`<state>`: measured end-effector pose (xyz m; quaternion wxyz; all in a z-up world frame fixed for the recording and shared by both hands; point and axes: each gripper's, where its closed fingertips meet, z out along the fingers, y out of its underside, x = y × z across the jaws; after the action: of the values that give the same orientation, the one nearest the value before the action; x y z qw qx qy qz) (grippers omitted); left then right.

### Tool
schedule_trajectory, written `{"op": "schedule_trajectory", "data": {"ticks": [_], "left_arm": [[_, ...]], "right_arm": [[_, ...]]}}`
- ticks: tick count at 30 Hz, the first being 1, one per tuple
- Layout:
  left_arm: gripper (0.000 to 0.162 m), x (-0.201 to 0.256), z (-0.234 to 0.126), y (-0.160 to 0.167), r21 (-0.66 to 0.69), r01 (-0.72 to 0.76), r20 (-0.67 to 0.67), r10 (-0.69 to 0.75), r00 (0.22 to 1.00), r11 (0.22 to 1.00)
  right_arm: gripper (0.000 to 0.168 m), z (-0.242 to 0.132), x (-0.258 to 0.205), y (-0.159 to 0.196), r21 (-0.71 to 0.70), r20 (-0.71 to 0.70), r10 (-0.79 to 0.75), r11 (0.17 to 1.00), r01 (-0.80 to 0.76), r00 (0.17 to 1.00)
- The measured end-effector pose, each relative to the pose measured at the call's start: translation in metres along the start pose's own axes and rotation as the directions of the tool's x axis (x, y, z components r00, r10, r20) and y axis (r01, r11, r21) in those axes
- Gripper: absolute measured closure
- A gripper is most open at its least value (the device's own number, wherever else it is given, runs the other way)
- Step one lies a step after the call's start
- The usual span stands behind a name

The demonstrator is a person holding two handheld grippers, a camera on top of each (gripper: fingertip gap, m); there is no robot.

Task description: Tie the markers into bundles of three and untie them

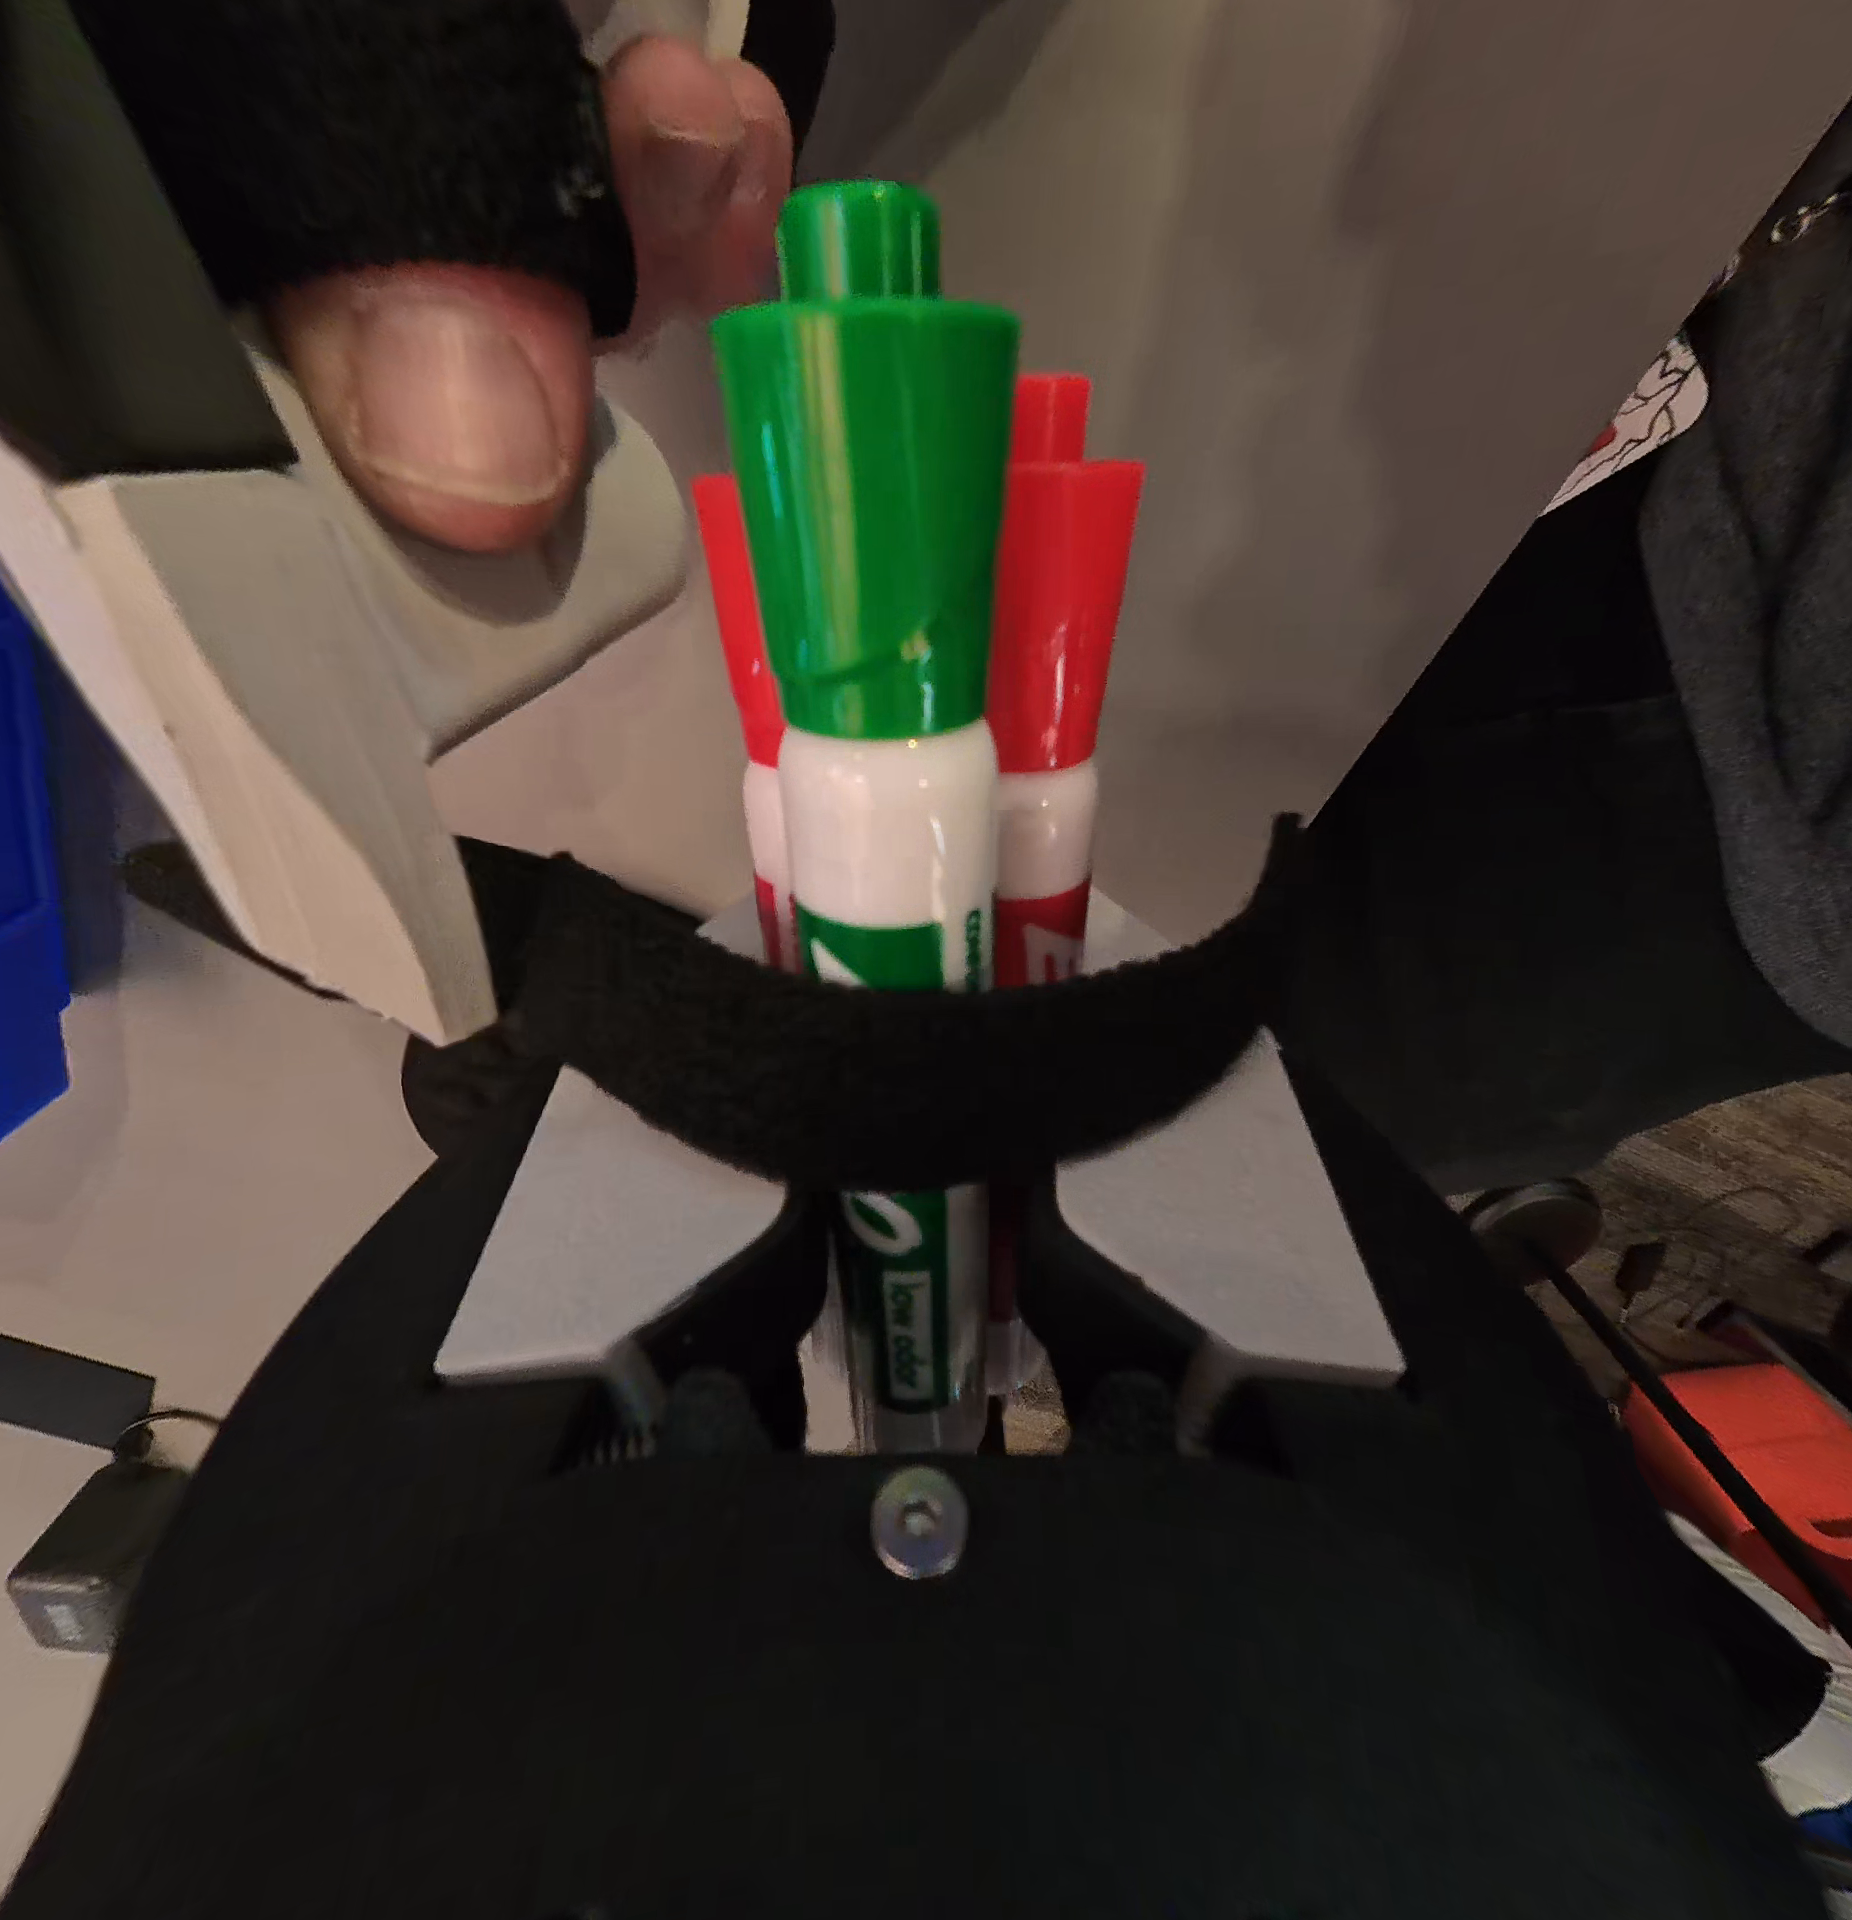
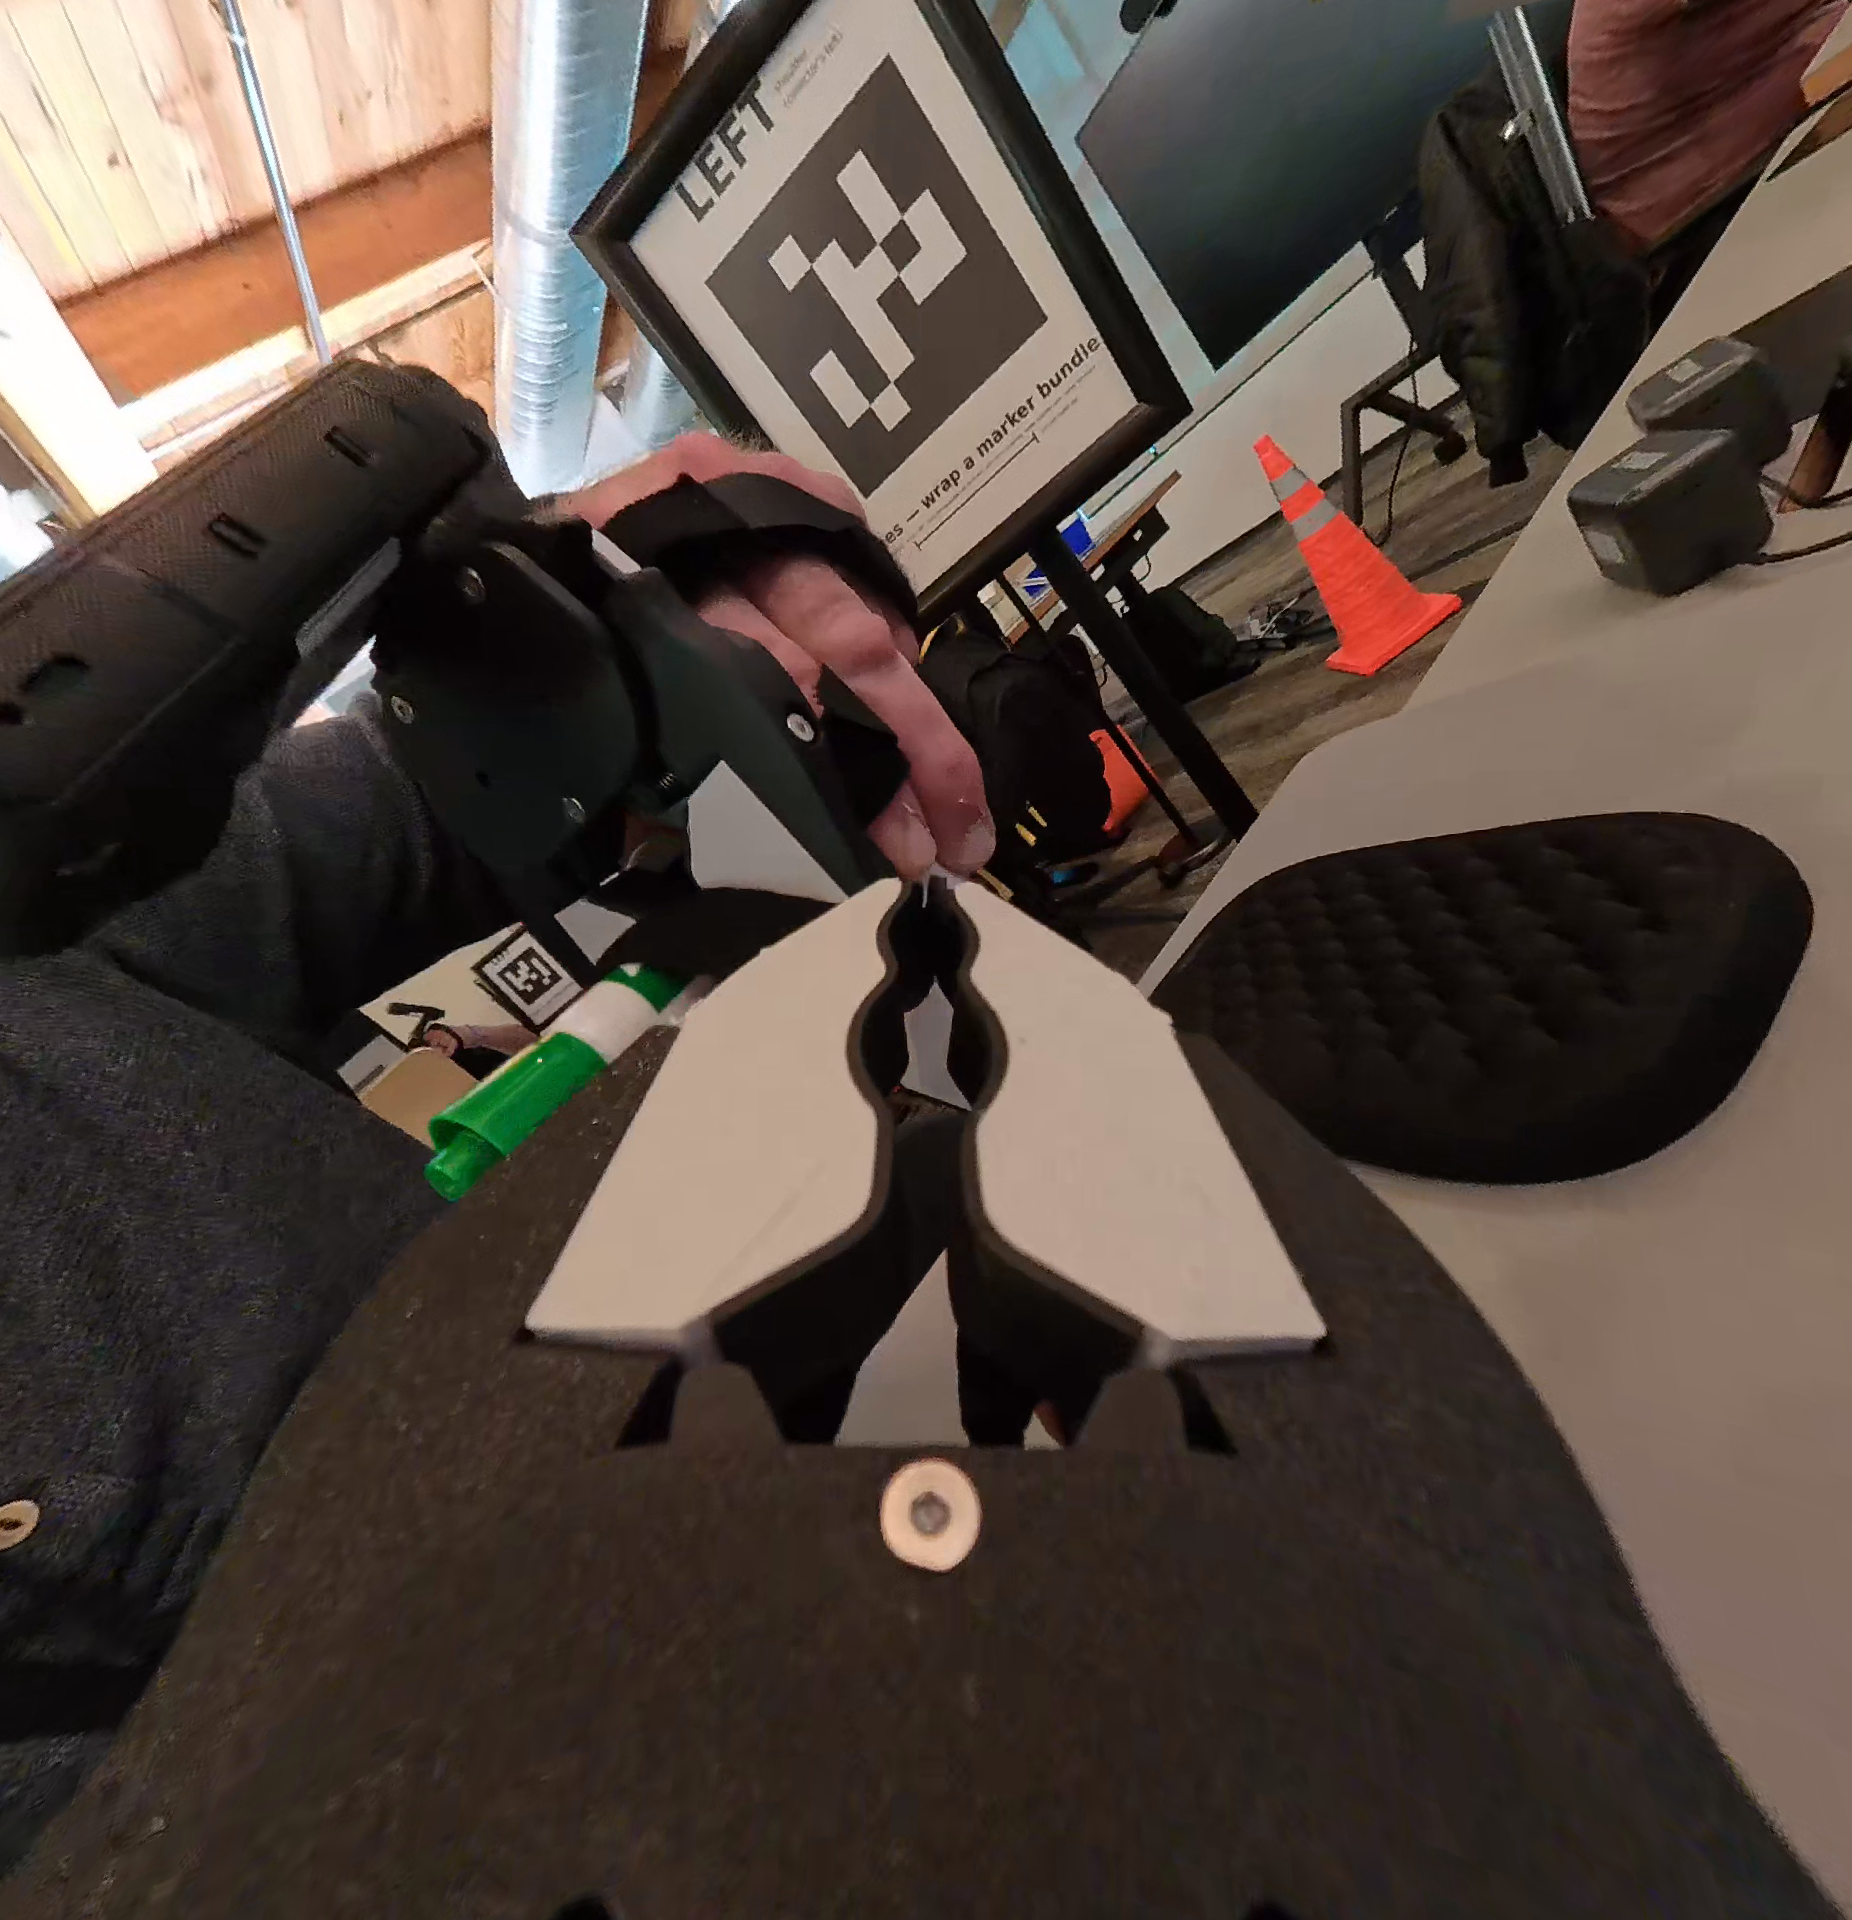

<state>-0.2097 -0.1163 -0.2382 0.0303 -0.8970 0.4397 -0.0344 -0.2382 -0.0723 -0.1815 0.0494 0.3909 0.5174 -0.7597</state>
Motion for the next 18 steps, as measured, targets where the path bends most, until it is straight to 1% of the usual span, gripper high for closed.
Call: {"op": "schedule_trajectory", "data": {"ticks": [2,5,12,14,18], "left_arm": [[0.119,-0.0013,-0.0004,0.001,-0.019,-0.011,0.011,0.011,1.0,1.0],[0.119,-0.0011,-0.0025,-0.0023,-0.006,-0.01,0.006,0.01,1.0,1.0],[0.119,-0.0008,-0.0045,-0.007,0.014,-0.015,-0.008,0.015,1.0,1.0],[0.119,-0.002,-0.0047,-0.0071,0.016,-0.007,-0.009,0.007,1.0,1.0],[0.118,-0.0021,-0.0055,-0.0082,0.025,-0.005,-0.018,0.006,1.0,1.0]], "right_arm": [[0.166,-0.0008,-0.0005,-0.0002,0.014,0.001,-0.005,1.0,0.005,1.0],[0.159,-0.0022,-0.0008,-0.0005,0.022,0.001,-0.003,1.0,0.003,1.0],[0.159,-0.0018,-0.0021,-0.0005,0.029,-0.001,0.001,1.0,-0.001,1.0],[0.157,-0.0018,-0.0042,0.0008,0.031,-0.002,-0.025,0.999,0.025,1.0],[0.147,-0.0037,-0.005,-0.0003,0.047,-0.015,-0.058,0.997,0.059,0.998]]}}
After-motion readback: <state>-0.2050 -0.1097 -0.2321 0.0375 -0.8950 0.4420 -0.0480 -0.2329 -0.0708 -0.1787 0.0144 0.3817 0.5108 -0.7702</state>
